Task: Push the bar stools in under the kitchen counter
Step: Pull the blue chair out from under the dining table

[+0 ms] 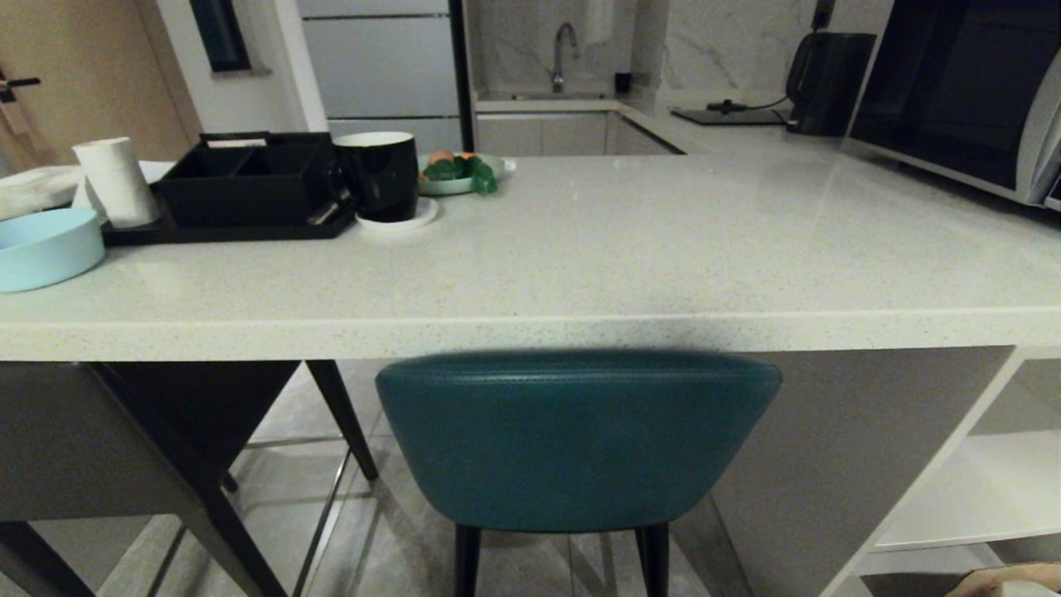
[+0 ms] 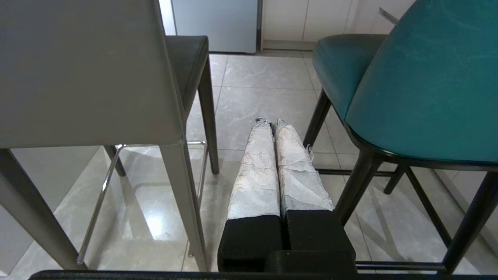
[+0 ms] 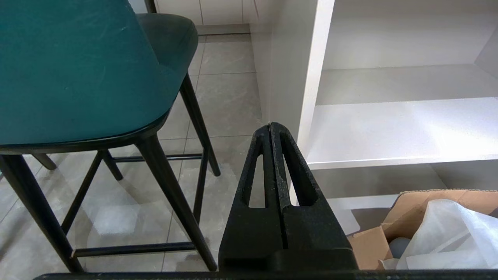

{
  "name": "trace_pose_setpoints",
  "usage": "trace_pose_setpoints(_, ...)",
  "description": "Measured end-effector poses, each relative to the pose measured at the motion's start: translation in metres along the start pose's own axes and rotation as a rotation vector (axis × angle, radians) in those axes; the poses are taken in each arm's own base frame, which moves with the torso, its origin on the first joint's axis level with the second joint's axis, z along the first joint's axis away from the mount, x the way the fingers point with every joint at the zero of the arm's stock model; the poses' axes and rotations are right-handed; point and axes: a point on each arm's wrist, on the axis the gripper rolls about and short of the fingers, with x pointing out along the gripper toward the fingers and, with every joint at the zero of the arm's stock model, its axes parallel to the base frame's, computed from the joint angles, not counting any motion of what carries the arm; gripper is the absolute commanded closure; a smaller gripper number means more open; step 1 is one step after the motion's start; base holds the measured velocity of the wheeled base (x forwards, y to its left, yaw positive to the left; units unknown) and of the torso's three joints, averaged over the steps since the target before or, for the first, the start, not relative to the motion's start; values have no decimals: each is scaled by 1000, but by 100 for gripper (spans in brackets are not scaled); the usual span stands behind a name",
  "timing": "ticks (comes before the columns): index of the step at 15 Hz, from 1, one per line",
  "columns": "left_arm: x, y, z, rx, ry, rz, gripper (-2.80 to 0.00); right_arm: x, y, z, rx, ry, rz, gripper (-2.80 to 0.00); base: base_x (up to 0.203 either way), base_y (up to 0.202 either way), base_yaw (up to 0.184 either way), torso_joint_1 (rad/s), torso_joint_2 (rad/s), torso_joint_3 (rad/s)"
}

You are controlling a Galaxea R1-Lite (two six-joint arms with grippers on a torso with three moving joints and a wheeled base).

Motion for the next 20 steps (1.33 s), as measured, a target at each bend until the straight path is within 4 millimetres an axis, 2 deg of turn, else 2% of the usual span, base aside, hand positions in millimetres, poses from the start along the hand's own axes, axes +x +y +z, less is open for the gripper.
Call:
trace_pose_setpoints(4,0,0,0,3,0,-1,0,0,0,0,-1,8,0,0,0,0,0,0,0,0)
trace_pose_setpoints(6,0,0,-3,44,29,-10,0,-1,0,1,-3,64,-7,0,0,0,0,0,0,0)
trace_pose_setpoints(10,6,-1,-3,81,125,-31,0,4,0,25,-1,203,-14,0,0,0,0,0,0,0)
trace_pose_setpoints(11,9,-1,0,73,158,-43,0,10,0,31,0,260,-14,0,0,0,0,0,0,0)
trace_pose_setpoints(13,18,-2,26,1,192,-66,0,27,0,44,4,377,-5,0,0,0,0,0,0,0)
trace_pose_setpoints(15,41,-3,55,-51,261,-85,0,51,1,56,29,471,26,0,0,0,0,0,0,0)
trace_pose_setpoints(17,74,-4,66,-65,336,-106,0,79,2,63,75,519,39,0,0,0,0,0,0,0)
trace_pose_setpoints(18,94,-6,65,-68,372,-119,0,94,2,63,97,536,44,0,0,0,0,0,0,0)
trace_pose_setpoints(20,132,-9,48,-70,441,-141,0,117,6,54,118,565,85,0,0,0,0,0,0,0)
